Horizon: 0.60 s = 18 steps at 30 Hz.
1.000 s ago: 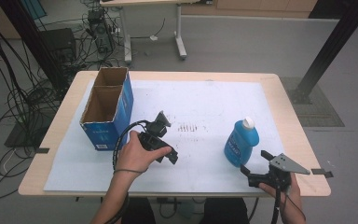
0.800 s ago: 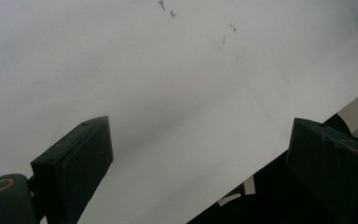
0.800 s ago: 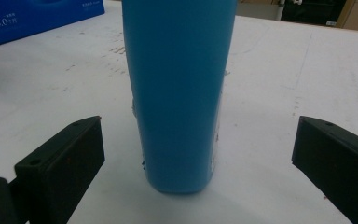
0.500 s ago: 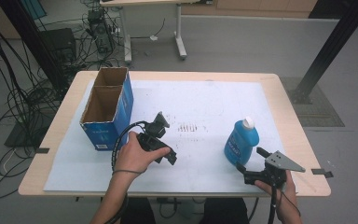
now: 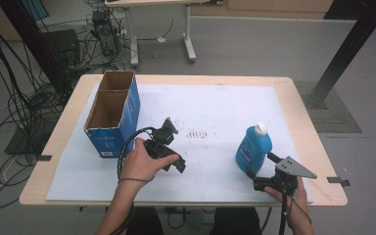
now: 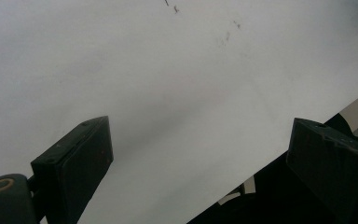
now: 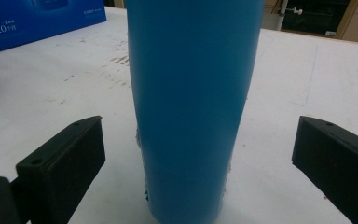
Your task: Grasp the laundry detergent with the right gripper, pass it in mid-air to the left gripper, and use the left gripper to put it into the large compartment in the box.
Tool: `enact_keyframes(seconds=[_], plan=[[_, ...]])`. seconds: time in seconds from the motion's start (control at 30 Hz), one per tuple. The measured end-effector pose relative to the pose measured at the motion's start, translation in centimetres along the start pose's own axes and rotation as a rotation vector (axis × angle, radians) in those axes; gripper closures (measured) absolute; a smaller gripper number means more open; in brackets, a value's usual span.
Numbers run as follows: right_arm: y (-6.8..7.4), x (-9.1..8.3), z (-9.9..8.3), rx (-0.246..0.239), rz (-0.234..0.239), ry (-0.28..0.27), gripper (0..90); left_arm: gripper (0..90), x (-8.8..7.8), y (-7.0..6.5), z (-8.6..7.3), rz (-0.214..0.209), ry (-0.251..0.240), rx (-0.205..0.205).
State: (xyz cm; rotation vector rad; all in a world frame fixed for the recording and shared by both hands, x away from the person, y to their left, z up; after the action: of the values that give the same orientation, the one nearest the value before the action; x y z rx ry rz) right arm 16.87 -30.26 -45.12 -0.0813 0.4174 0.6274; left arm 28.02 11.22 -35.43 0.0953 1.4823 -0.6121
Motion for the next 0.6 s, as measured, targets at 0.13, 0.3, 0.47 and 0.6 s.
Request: enact_keyframes(seconds=[0.13,0.3,0.47,0.6], plan=[[0.01,0.21,0.03,-0.005,-0.002,-0.003,2.7,7.3,0.08,0.02,-0.01,0.000,0.003,-0.006],[0.04,0.41,0.16,-0.004,-0.003,-0.009,3.0,7.3,0.09,0.08,-0.03,-0.003,0.001,-0.008],[0.02,0.76,0.34,-0.004,0.002,-0.015,3.1,7.3,-0.01,0.11,-0.05,0.000,-0.003,-0.010],[0.08,1.02,0.48,-0.005,0.003,-0.018,3.1,7.3,0.05,0.17,-0.10,0.000,0.002,-0.012]])
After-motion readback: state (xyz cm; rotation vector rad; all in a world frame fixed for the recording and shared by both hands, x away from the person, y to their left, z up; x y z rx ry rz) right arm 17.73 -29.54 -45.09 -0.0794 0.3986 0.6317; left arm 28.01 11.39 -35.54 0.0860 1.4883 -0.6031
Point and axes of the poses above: each handheld gripper's, and its own axes: x roughly forward along the jaws, z roughly out of its top, y roughly to its left, the point moved 9 cm from there along x, roughly forward along the jaws, and after that the axes turned 2 degrees about z, right-handed, at the moved point
